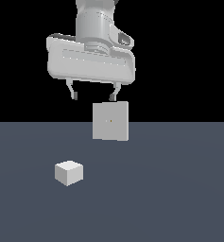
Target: Plug the charger into the wall socket.
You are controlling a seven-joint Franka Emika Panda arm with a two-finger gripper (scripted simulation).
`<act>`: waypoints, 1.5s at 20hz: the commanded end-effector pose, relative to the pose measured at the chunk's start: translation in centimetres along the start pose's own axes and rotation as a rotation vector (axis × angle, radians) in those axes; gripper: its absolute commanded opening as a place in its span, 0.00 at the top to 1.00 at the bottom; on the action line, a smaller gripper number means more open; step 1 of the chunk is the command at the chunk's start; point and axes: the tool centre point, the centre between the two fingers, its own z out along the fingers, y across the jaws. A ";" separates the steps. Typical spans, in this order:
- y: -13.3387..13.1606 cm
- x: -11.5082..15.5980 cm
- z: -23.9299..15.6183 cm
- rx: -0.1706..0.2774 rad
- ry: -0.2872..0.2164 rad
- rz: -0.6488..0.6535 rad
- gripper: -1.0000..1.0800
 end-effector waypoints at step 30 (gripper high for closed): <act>-5.9 -8.7 8.6 0.089 0.031 -0.558 0.04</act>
